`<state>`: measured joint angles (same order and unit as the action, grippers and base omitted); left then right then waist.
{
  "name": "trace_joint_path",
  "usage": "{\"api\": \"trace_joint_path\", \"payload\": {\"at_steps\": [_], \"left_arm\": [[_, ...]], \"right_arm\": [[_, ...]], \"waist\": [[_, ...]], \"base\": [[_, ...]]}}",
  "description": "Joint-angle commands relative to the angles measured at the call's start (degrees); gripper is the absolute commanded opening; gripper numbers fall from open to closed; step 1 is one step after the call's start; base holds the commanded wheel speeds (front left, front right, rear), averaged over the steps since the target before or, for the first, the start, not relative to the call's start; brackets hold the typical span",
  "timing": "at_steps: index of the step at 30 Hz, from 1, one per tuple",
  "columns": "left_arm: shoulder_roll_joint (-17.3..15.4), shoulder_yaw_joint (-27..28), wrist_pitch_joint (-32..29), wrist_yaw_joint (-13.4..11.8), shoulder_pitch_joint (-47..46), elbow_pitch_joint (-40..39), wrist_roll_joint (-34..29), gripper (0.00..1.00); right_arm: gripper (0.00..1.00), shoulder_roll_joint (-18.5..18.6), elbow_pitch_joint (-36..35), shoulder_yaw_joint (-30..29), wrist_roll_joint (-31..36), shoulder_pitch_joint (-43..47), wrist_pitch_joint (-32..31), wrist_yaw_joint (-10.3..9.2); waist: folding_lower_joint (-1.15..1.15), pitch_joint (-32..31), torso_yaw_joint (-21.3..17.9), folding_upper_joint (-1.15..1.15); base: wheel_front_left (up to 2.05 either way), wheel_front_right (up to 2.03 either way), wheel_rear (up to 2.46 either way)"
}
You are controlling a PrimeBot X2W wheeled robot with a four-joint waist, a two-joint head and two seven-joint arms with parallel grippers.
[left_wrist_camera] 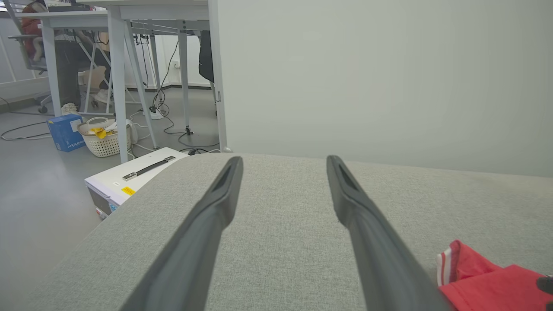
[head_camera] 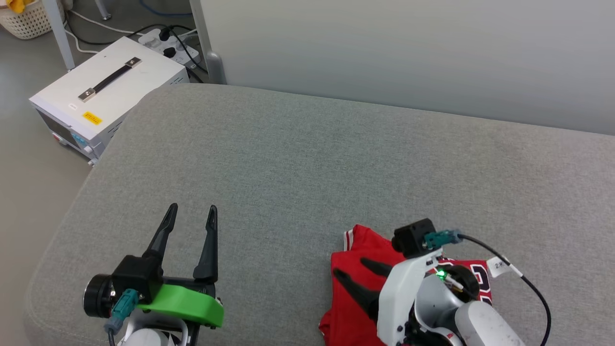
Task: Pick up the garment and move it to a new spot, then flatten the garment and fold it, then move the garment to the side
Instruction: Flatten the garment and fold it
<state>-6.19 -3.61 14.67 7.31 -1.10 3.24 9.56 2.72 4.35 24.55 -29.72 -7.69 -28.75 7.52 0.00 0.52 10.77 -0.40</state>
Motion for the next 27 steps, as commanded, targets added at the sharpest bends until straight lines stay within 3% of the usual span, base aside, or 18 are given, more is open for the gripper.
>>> {"api": "trace_joint_path", "payload": {"at_steps": [1,4,8,13,19,23,27], "left_arm": [[0.0,-0.1,0.3,0.2,-0.1,0.0,0.0,1.0],[0.1,-0.3,0.3,0.2,0.0,-0.1,0.0,1.0],[0.2,-0.3,0.3,0.2,0.0,-0.3,0.0,1.0],[0.4,-0.5,0.3,0.2,-0.1,-0.7,0.0,1.0],[0.7,-1.1,0.3,0.2,-0.2,-1.0,0.1,1.0],[0.9,-1.3,0.3,0.2,0.0,-1.2,0.1,1.0],[1.0,-1.8,0.3,0.2,0.2,-1.4,0.1,1.0]], "right_arm": [[1.0,0.2,-0.4,-1.1,1.7,-1.8,0.8,-0.03],[1.0,1.0,-1.1,-2.4,6.2,-3.8,2.2,-0.03],[1.0,6.6,-2.2,-2.1,11.8,-7.5,7.2,-0.03],[1.0,12.6,-1.3,-6.7,17.3,-10.2,14.3,-0.03],[1.0,17.1,-2.9,-13.7,21.6,-9.0,21.2,-0.03],[1.0,17.2,-5.0,-19.2,22.6,-5.6,24.9,-0.03],[1.0,14.9,-8.0,-25.4,23.2,-0.9,28.6,-0.03]], "waist": [[0.0,-0.1,-0.4,0.4],[0.0,-0.2,-1.1,0.4],[0.0,-0.3,-2.4,0.4],[0.0,0.1,-4.2,0.4],[0.0,0.7,-5.7,0.4],[0.0,0.9,-6.4,0.4],[0.0,1.1,-6.7,0.4]], "base": [[0.0,0.0,0.0],[0.0,0.0,0.0],[0.0,0.0,0.0],[0.0,0.0,0.0],[0.0,0.0,0.0],[0.0,0.0,0.0],[0.0,0.0,0.0]]}}
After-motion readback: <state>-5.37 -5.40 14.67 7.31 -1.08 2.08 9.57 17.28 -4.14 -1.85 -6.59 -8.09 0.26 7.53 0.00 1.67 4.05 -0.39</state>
